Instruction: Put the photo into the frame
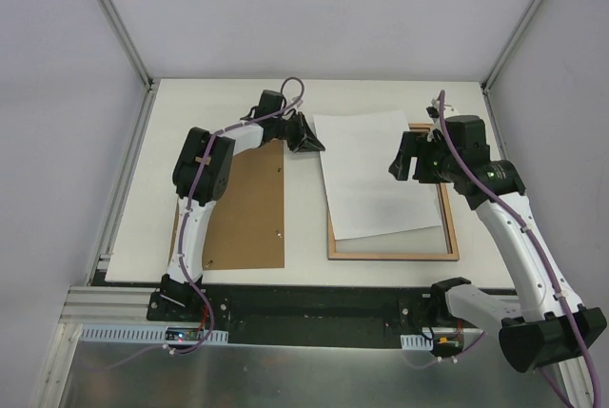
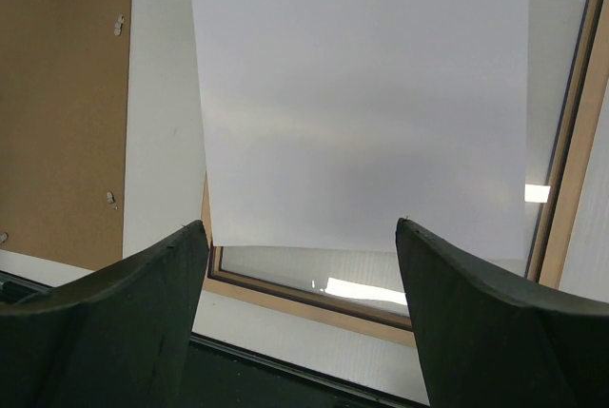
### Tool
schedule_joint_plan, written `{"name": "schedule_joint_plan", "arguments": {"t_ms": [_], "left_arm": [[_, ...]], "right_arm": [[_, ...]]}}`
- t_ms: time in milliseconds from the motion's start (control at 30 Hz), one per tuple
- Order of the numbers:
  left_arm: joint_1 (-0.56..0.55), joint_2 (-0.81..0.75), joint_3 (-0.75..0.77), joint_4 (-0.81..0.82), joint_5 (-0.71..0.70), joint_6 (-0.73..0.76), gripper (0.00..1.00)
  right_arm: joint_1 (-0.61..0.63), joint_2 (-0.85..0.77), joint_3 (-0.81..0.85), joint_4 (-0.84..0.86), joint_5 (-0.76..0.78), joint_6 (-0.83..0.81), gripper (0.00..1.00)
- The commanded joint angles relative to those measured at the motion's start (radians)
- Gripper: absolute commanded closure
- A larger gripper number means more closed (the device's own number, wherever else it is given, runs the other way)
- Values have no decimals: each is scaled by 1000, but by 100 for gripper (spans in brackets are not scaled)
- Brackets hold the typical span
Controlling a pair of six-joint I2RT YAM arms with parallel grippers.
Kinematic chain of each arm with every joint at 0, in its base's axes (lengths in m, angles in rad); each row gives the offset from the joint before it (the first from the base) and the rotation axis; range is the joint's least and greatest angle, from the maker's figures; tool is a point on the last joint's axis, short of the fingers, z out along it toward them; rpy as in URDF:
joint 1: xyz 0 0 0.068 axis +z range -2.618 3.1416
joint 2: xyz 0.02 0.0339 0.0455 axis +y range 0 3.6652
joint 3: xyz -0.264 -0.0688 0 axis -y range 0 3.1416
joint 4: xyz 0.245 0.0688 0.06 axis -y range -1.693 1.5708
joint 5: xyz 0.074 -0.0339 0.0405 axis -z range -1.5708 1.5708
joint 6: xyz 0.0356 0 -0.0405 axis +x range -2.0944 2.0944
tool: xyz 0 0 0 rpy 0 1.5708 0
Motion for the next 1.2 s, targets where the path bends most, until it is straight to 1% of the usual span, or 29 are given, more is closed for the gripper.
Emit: {"name": "schedule_joint_plan", "arguments": {"t_ms": [0, 333, 1167], "left_arm": [[3, -51, 49, -27, 63, 44, 100], [0, 4, 184, -106, 150, 78, 100], [-15, 50, 273, -249, 216, 185, 100]], "right_arm": [[-4, 3, 10, 35, 13, -16, 19], [-6, 14, 15, 33, 11, -19, 18], [-6, 27, 13, 33, 7, -24, 18]]}}
